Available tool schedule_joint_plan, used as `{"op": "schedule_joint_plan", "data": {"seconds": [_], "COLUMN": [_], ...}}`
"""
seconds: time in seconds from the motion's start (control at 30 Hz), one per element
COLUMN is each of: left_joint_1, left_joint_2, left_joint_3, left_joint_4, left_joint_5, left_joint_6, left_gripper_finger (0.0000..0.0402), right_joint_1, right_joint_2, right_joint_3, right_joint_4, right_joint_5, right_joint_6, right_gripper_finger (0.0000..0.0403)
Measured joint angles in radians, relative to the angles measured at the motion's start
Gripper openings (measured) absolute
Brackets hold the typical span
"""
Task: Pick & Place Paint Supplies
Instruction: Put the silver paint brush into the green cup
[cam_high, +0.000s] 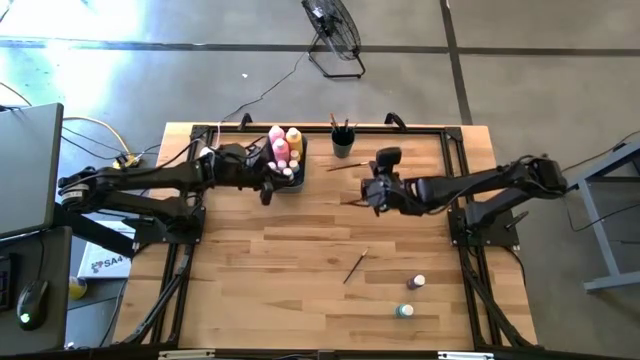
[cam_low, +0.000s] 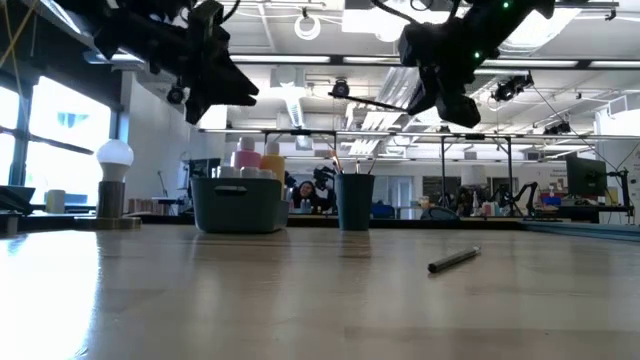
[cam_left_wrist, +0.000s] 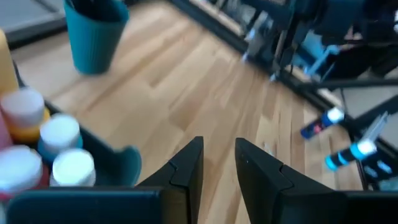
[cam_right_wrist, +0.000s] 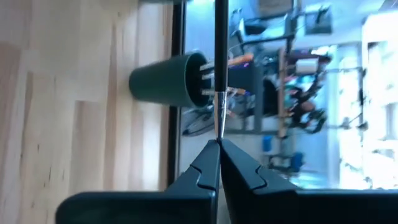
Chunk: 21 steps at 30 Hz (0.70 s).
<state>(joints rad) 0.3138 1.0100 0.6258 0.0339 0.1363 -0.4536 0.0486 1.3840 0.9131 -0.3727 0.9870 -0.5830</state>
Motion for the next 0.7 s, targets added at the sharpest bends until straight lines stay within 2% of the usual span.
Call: {"op": "schedule_joint_plan", "data": {"seconds": [0.1,0.37,0.57,0.7], "left_joint_1": [0.000,0.000,0.000,0.000], "left_joint_2": [0.001,0.001,0.020,0.063], "left_joint_3": [0.046,0.117,0.122,0.122], "left_joint_4": [-0.094,-0.089,-0.123,-0.132], "left_joint_5": [0.021,0.179,0.204,0.291], "left_joint_6": [0.000,-0.052,-0.100,-0.135], "left_gripper_finger": [0.0091,0.0096,0.0161,0.0211], "right_joint_1": [0.045,0.117,0.142,0.155], "right_joint_2": [0.033,0.188,0.244,0.244], "right_joint_3": [0.000,0.000,0.000,0.000], "right_joint_4": [0.047,0.153,0.272,0.345], "right_joint_5": [0.035,0.114,0.139,0.139], "right_joint_6": [-0.059,-0.199,-0.271,-0.296], "right_gripper_finger": [0.0003,0.0003,0.0003,0.0003]}}
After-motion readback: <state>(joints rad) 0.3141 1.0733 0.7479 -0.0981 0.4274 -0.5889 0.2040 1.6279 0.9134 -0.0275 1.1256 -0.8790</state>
